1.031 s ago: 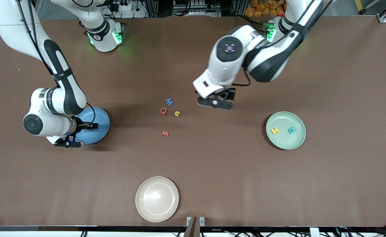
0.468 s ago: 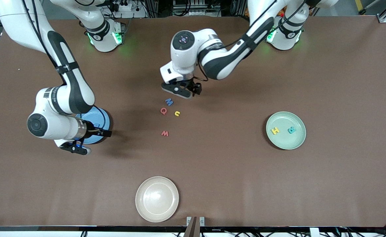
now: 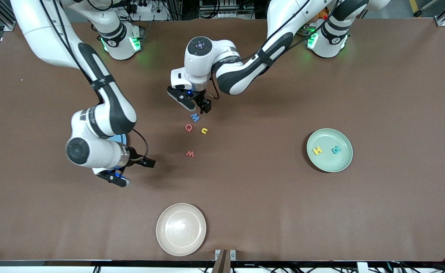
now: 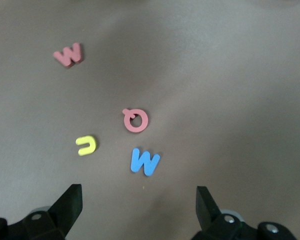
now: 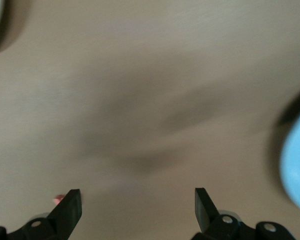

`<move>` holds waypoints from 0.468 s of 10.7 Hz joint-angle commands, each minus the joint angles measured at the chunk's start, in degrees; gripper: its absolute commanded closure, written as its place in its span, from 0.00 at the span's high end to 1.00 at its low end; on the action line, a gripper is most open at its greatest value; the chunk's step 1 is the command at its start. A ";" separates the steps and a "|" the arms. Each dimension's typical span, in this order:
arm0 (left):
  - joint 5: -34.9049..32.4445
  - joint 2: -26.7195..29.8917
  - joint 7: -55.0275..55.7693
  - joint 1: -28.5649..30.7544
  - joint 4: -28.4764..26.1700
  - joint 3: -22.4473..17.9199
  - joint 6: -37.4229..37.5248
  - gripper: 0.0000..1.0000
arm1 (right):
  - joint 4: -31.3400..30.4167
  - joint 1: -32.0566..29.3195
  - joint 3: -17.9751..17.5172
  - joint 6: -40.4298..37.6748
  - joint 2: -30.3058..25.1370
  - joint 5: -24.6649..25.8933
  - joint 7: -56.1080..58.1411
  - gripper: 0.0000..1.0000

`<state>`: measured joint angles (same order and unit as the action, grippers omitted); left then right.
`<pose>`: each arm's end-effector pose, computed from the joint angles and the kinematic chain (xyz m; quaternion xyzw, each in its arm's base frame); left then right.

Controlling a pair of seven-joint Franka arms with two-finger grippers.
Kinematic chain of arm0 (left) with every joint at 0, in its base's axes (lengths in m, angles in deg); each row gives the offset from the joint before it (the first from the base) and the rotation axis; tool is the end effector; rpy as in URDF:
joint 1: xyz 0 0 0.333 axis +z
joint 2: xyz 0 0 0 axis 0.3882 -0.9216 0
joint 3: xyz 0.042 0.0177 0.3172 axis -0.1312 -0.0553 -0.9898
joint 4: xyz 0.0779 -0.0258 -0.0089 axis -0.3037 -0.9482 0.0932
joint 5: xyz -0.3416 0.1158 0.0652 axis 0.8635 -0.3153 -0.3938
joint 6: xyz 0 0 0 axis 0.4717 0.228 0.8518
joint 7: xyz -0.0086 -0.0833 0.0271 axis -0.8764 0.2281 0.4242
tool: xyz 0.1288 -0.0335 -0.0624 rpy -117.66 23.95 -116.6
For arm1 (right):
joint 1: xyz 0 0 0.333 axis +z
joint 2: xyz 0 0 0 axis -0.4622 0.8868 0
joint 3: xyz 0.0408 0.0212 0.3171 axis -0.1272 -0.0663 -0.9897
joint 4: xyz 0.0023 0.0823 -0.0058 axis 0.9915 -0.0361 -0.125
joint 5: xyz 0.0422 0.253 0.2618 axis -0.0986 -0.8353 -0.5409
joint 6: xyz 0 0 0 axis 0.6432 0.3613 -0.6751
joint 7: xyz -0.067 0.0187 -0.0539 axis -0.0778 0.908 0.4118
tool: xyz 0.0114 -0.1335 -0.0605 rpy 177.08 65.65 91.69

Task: Sort upper and lower case letters into plates
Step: 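Grasp the blue W with the left gripper while the right gripper reaches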

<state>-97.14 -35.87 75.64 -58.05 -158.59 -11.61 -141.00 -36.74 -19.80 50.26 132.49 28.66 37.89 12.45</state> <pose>0.3814 -0.6123 0.2545 0.9301 -0.3513 0.0652 0.0845 0.6327 0.2030 0.2437 -0.9709 0.2065 0.1014 0.0669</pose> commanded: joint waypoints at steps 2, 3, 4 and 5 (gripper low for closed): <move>-1.11 -5.23 -4.55 -6.18 6.30 -6.16 -2.68 0.97 | 6.23 0.62 -1.57 2.01 4.23 -0.52 -15.92 1.00; -1.20 -6.21 -5.51 -6.54 6.84 -6.26 -2.85 0.93 | 6.15 0.97 -1.57 3.86 4.40 -0.61 -17.97 1.00; -1.20 -6.65 -6.83 -6.54 6.76 -6.61 -3.55 0.90 | 6.14 0.28 -1.57 3.62 4.15 -0.69 -17.65 1.00; -1.11 -7.00 -7.45 -6.63 6.85 -6.96 -3.56 0.83 | 6.06 0.09 -1.66 3.18 3.79 -0.69 -17.99 1.00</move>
<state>-97.15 -41.22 69.96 -64.06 -154.01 -17.66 -144.02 -32.14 -18.94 49.22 136.23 31.94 37.87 -4.03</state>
